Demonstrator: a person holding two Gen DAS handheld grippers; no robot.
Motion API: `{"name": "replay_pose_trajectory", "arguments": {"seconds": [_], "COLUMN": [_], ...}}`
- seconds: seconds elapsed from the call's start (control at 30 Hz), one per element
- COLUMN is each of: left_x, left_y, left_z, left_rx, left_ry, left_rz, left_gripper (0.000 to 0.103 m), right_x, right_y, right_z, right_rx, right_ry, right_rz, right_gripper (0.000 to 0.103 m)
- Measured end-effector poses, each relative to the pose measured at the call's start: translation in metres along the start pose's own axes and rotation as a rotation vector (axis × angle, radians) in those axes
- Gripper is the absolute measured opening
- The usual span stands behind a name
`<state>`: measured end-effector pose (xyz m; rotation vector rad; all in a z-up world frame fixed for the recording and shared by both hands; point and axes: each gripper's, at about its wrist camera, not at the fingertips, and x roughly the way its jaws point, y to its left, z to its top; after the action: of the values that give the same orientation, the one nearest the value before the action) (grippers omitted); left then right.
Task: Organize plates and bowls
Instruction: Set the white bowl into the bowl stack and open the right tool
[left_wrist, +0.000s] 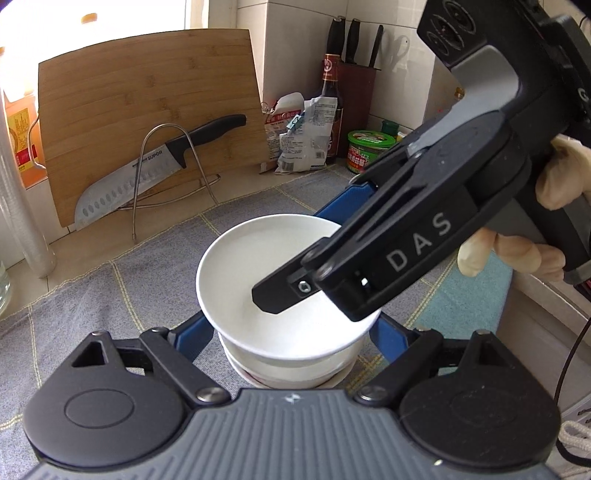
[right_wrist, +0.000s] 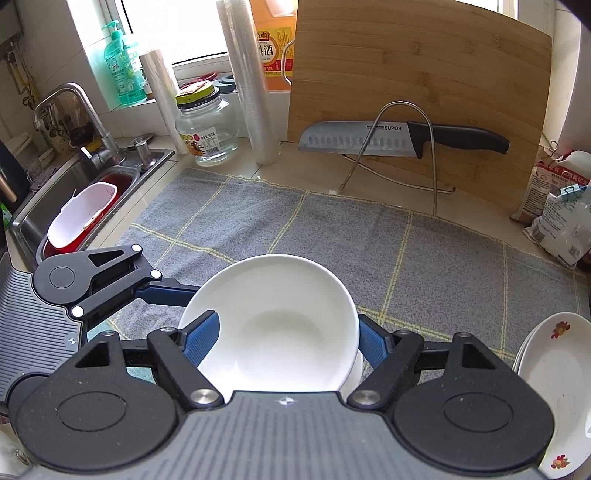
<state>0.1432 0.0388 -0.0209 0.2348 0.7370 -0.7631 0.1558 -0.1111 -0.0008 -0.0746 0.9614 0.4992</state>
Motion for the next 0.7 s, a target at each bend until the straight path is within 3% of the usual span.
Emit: {"name": "replay_pose_trajectory", "arguments": {"seconds": [0.7], "left_x": [0.01], "left_y": [0.001], "left_z": [-0.004], "left_rx": [-0.012], "left_ry": [0.033], "left_rz": [-0.004], "left_gripper": [0.09], "right_x": [0.012], "right_y": [-0.006], "right_z": [-0.009], "right_rx": [0.022], "right_ry": [0.015], "right_rz": [0.011], "right_gripper": [0.084]}}
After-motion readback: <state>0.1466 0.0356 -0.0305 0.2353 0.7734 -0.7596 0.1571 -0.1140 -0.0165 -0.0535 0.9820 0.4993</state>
